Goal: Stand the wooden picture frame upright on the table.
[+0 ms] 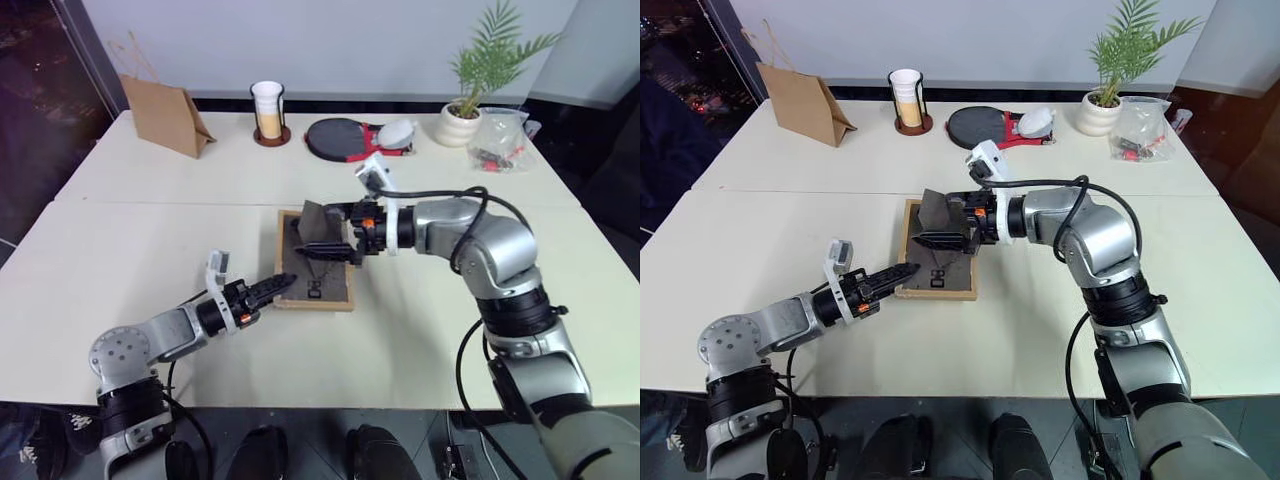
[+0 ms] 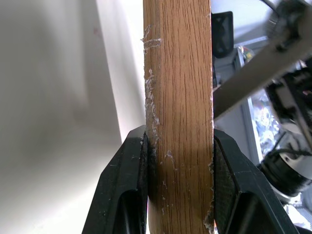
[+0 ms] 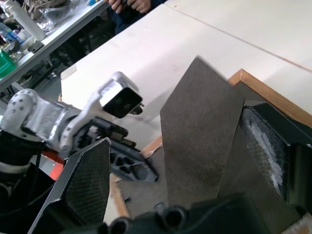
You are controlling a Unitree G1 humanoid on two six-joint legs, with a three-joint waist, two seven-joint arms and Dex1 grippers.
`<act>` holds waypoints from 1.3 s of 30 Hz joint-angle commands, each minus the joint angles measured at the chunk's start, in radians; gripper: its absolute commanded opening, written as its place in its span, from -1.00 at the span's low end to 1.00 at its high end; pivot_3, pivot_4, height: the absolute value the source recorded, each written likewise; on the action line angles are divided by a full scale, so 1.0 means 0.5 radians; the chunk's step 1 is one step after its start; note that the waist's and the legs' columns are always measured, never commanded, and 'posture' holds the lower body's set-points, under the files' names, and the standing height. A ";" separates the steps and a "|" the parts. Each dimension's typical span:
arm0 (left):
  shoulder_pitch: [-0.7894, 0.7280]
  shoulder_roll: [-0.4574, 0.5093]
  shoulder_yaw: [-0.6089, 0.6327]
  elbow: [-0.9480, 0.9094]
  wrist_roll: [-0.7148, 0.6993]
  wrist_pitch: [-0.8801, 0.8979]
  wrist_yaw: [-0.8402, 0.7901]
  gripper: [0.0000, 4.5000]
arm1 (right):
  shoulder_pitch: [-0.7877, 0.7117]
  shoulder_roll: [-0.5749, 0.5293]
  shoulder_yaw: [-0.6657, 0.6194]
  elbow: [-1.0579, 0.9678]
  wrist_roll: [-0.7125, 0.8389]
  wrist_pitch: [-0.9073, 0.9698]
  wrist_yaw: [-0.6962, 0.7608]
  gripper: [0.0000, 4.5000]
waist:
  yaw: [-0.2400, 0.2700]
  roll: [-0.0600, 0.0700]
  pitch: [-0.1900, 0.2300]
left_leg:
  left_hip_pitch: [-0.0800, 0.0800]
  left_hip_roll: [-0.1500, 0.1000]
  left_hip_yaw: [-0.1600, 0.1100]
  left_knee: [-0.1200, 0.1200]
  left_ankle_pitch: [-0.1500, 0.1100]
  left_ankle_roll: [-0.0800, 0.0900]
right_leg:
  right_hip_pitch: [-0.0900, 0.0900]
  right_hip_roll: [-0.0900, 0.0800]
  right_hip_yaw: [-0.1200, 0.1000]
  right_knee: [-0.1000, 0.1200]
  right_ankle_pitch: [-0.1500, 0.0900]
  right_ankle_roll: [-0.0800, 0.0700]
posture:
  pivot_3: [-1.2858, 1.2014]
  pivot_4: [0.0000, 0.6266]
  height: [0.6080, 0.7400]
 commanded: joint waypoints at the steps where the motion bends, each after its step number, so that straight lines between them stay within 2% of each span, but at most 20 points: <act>1: -0.035 0.013 -0.021 -0.004 -0.104 -0.060 -0.005 -0.54 | -0.001 -0.021 -0.069 -0.153 0.089 0.040 -0.020 0.99 | 0.000 0.000 0.000 | 0.000 0.000 0.000 0.000 0.000 0.000 | 0.000 0.000 0.000 0.000 0.000 0.000 | 0.03 -0.52 1.00; 9: -0.036 0.048 -0.062 0.028 -0.157 -0.118 0.015 -0.54 | 0.032 -0.058 -0.049 -0.228 0.112 0.033 -0.043 0.99 | 0.001 0.000 0.000 | 0.000 -0.001 0.000 0.000 0.000 0.000 | 0.000 -0.002 0.000 0.000 0.000 0.000 | 0.03 -0.52 1.00; 15: -0.008 0.066 -0.095 -0.030 -0.268 -0.135 0.057 -0.54 | 0.008 -0.261 0.161 -0.040 -0.366 -0.380 -0.180 0.99 | 0.001 0.000 0.000 | 0.000 -0.001 0.000 0.000 0.000 0.000 | 0.000 -0.003 -0.001 0.000 0.000 -0.001 | 0.03 -0.52 1.00; 19: 0.043 0.108 -0.120 -0.078 -0.373 -0.153 0.102 -0.54 | 0.083 -0.528 0.201 -0.065 -0.522 -0.628 -0.037 0.99 | 0.010 0.000 0.000 | -0.001 -0.004 0.000 0.000 0.000 0.000 | 0.000 -0.005 -0.001 -0.002 0.000 -0.001 | 0.03 -0.52 1.00; 25: 0.117 0.201 -0.161 -0.120 -0.602 -0.203 0.202 -0.54 | 0.173 -0.783 0.087 0.027 -0.810 -1.471 -0.019 0.99 | 0.000 0.000 0.000 | -0.006 -0.004 0.001 0.000 -0.001 0.002 | -0.002 -0.005 -0.002 -0.006 0.000 0.000 | 0.03 -0.52 1.00; 27: 0.140 0.227 -0.189 -0.125 -0.689 -0.244 0.257 -0.54 | 0.195 -0.864 0.157 0.182 -1.067 -1.952 -0.110 0.99 | 0.001 0.000 0.000 | -0.005 -0.004 0.001 0.002 0.000 0.001 | -0.001 -0.005 -0.002 -0.005 0.000 0.000 | 0.03 -0.52 1.00; 29: 0.149 0.246 -0.222 -0.125 -0.792 -0.304 0.331 -0.54 | 0.205 -0.874 0.276 0.435 -1.405 -2.497 -0.367 0.99 | 0.002 0.000 0.000 | -0.004 -0.004 0.001 0.003 0.000 0.001 | 0.001 -0.005 -0.002 -0.004 0.000 0.000 | 0.03 -0.52 1.00; 33: 0.159 0.289 -0.301 -0.121 -0.951 -0.422 0.443 -0.54 | 0.134 -0.787 0.441 0.885 -2.092 -3.368 -1.168 0.99 | -0.004 -0.001 0.001 | 0.002 -0.004 0.006 0.004 0.001 0.000 | 0.005 -0.004 0.001 -0.004 -0.004 -0.006 | 0.03 -0.52 1.00; 36: 0.178 0.333 -0.367 -0.133 -1.032 -0.483 0.483 -0.54 | 0.044 -0.707 0.535 1.139 -2.479 -3.618 -1.670 0.99 | -0.005 -0.001 0.001 | 0.002 -0.002 0.008 0.004 0.008 -0.012 | 0.003 0.001 0.005 -0.003 0.000 0.000 | 0.03 -0.52 1.00; 39: 0.198 0.367 -0.436 -0.150 -1.096 -0.538 0.509 -0.54 | -0.079 -0.630 0.645 1.372 -2.810 -3.703 -2.164 0.99 | -0.001 -0.001 0.001 | 0.003 0.001 0.009 0.004 0.011 -0.017 | 0.002 0.008 0.006 -0.002 0.000 0.000 | 0.03 -0.52 1.00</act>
